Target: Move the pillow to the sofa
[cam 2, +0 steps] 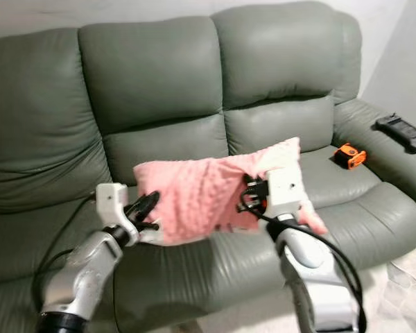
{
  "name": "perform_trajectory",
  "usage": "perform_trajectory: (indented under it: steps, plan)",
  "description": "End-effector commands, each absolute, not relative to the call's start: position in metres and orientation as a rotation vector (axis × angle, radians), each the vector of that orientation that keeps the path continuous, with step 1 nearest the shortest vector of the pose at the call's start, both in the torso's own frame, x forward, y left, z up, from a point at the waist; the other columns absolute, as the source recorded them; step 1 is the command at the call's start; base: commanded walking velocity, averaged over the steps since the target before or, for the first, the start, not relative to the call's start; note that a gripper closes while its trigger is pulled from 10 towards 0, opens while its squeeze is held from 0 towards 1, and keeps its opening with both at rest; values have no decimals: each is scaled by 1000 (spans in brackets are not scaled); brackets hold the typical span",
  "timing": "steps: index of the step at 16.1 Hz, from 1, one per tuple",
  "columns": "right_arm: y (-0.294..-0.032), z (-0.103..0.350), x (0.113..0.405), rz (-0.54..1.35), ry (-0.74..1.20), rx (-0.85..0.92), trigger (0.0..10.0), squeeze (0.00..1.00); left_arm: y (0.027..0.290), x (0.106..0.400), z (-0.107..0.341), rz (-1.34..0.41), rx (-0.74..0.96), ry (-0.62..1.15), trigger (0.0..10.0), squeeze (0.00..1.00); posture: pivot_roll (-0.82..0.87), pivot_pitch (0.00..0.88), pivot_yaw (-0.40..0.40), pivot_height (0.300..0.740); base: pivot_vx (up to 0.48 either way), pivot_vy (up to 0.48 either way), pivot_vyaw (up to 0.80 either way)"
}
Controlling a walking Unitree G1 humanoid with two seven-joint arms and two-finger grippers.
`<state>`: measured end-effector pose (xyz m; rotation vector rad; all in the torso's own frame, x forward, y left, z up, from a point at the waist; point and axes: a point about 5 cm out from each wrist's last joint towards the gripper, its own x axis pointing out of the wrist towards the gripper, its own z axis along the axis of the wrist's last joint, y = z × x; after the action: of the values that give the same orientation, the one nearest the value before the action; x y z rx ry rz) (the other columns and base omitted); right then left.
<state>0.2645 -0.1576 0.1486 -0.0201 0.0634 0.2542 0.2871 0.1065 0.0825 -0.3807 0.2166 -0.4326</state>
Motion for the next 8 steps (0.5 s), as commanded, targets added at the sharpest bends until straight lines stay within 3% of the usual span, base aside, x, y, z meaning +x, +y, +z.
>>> perform_trajectory:
  steps: [1,2,8]
  plan:
    - [-151,154,266,281,35,-16,10000,0,110,288,88,-442,-367,197,10000,0,-265,2,33,740,315,0,0]
    - [-151,154,266,282,35,-16,10000,0,110,287,88,-440,-370,195,10000,0,-265,2,33,740,315,0,0]
    - [-150,154,267,283,36,-18,10000,0,111,286,88,-446,-390,193,10000,0,-262,4,32,740,0,0,0]
